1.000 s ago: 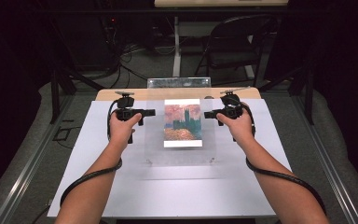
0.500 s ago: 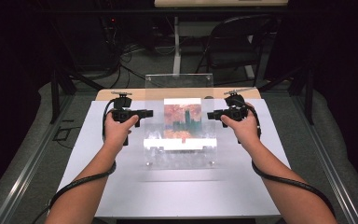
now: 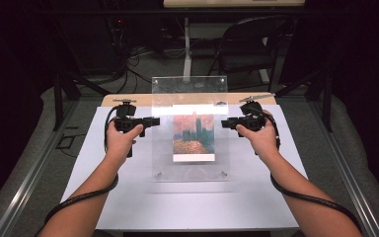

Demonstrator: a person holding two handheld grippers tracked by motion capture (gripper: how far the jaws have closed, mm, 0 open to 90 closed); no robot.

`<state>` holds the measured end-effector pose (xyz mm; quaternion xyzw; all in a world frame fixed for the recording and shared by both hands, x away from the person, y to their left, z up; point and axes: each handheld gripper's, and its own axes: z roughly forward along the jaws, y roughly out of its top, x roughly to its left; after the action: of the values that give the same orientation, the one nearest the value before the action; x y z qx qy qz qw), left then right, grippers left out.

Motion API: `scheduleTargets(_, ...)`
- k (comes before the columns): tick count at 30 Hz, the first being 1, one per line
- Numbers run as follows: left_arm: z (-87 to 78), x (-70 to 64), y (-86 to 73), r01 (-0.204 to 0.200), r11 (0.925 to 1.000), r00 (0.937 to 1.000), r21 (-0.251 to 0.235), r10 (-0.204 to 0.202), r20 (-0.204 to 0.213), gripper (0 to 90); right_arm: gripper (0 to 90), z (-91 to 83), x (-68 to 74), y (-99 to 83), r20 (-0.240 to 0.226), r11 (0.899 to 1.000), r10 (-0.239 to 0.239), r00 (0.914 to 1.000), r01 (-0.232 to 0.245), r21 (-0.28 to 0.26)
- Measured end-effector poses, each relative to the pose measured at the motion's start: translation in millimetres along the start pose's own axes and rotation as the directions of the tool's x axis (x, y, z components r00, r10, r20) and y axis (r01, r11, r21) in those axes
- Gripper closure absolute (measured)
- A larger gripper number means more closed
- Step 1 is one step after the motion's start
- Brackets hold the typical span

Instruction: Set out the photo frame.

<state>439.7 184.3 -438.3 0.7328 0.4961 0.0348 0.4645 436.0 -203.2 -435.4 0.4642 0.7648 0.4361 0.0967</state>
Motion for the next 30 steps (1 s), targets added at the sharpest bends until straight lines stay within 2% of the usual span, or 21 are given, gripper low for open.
scheduleTargets(19,-38.5,-21.7,-17.7,-0.072,0.9971,0.9957,-0.022,0.074,0.056,73.8,75.9,-41.2,20.0,-18.8,-0.047,0.997,-0.065,0.9968,0.062,-0.053)
scheduleTargets(26,-51.7,-32.0,-28.3,-0.132,0.9907,0.9894,-0.033,0.133,0.058,74.6,78.3,-54.2,27.8,-27.2,-0.062,0.994,-0.087,0.9943,0.083,-0.064)
scheduleTargets(30,-57.2,-35.2,-34.8,-0.149,0.9876,0.9864,-0.049,0.152,0.062,74.8,78.4,-60.2,34.9,-32.9,-0.050,0.991,-0.114,0.9923,0.110,-0.075)
